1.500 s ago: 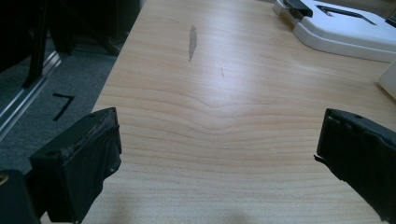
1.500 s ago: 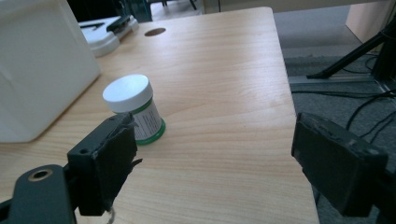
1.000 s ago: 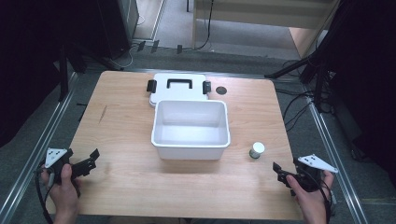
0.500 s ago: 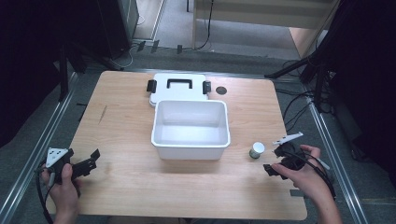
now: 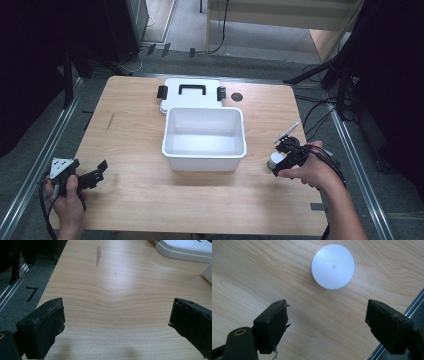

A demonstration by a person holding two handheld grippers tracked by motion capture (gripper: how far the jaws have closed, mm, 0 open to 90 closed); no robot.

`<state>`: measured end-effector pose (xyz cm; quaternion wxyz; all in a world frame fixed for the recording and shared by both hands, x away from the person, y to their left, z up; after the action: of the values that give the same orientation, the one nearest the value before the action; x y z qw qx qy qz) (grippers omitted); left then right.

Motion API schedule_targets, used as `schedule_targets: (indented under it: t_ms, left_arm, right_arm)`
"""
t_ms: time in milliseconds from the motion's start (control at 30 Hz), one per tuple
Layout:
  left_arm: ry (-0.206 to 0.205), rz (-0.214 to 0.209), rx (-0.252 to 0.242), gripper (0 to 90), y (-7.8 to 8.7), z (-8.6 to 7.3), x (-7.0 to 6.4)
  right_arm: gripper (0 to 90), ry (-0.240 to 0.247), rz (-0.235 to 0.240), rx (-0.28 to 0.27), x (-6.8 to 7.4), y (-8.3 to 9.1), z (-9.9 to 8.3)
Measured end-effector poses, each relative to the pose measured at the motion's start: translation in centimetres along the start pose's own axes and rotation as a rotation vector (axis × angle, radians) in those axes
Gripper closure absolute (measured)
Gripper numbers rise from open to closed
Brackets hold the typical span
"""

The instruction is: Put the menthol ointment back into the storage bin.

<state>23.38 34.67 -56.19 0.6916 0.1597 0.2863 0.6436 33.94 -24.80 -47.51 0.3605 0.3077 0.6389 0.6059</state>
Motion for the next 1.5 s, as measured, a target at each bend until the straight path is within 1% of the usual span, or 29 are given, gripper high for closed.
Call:
schedule_targets:
  t_ms: [33, 133, 300, 367, 400, 467, 500, 567, 600, 700, 733, 867, 1000, 1033, 1067, 1133, 1267, 1500]
  left_arm:
    - [0.001, -0.001, 0.001, 0.3, 0.0, 0.0, 0.0]
    - [-0.003, -0.002, 0.002, 0.3, 0.0, 0.0, 0.0]
    - [-0.007, -0.002, 0.007, 0.3, 0.0, 0.0, 0.0]
    - [-0.007, -0.003, 0.007, 0.3, 0.0, 0.0, 0.0]
    - [-0.009, -0.003, 0.010, 0.3, 0.0, 0.0, 0.0]
    - [-0.009, -0.007, 0.009, 0.3, 0.0, 0.0, 0.0]
    - [-0.011, -0.008, 0.011, 0.3, 0.0, 0.0, 0.0]
    - [-0.012, -0.008, 0.011, 0.3, 0.0, 0.0, 0.0]
    - [-0.010, -0.009, 0.010, 0.3, 0.0, 0.0, 0.0]
    - [-0.009, -0.010, 0.009, 0.3, 0.0, 0.0, 0.0]
    - [-0.011, -0.010, 0.011, 0.3, 0.0, 0.0, 0.0]
    - [-0.011, -0.011, 0.010, 0.3, 0.0, 0.0, 0.0]
    - [-0.009, -0.012, 0.010, 0.3, 0.0, 0.0, 0.0]
    - [-0.009, -0.012, 0.010, 0.3, 0.0, 0.0, 0.0]
    - [-0.010, -0.013, 0.011, 0.3, 0.0, 0.0, 0.0]
    - [-0.010, -0.012, 0.010, 0.3, 0.0, 0.0, 0.0]
    - [-0.012, -0.012, 0.011, 0.3, 0.0, 0.0, 0.0]
    - [-0.014, -0.009, 0.013, 0.3, 0.0, 0.0, 0.0]
  right_arm:
    - [20.7, 0.000, 0.000, 0.000, 0.0, 0.0, 0.0]
    - [25.3, -0.020, -0.001, 0.009, 0.0, 0.1, 0.9]
    - [27.0, -0.026, 0.003, 0.018, -0.3, 0.0, 1.7]
    - [28.1, -0.036, -0.006, 0.016, -0.5, -0.1, 2.1]
    - [29.3, -0.044, -0.013, 0.025, -0.6, -0.3, 2.4]
    - [30.1, -0.037, -0.015, 0.024, -0.7, -0.4, 2.5]
    - [32.8, -0.046, -0.013, 0.026, -0.8, -0.6, 2.8]
    - [34.0, -0.048, -0.016, 0.032, -0.8, -0.6, 2.9]
    - [36.5, -0.040, -0.007, 0.035, -0.8, -0.8, 3.1]
    - [38.0, -0.036, -0.003, 0.041, -0.7, -1.0, 3.3]
    - [38.4, -0.037, 0.003, 0.043, -0.7, -1.1, 3.4]
    - [39.3, -0.045, -0.001, 0.057, -0.7, -1.4, 3.7]
    - [45.9, -0.034, 0.017, 0.071, -0.7, -1.6, 3.7]
    - [45.9, -0.034, 0.017, 0.071, -0.7, -1.6, 3.7]
    - [49.8, -0.035, 0.022, 0.074, -0.7, -1.6, 3.7]
    - [50.6, -0.036, 0.024, 0.072, -0.7, -1.5, 3.7]
    - [51.2, -0.019, 0.029, 0.079, -0.5, -1.3, 3.7]
    - [51.3, 0.008, 0.035, 0.055, -0.5, -0.4, 3.8]
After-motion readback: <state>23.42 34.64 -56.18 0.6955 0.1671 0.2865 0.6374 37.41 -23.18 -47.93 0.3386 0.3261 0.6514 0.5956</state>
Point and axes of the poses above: each handheld gripper's, and its own axes: y roughly backward along the jaws, z roughly out of its top, x roughly to its left, the point moved 2 cm from there along -y, roughly forward along the jaws, and after that the axes turned 8 degrees about x, right-handed, at the moved point
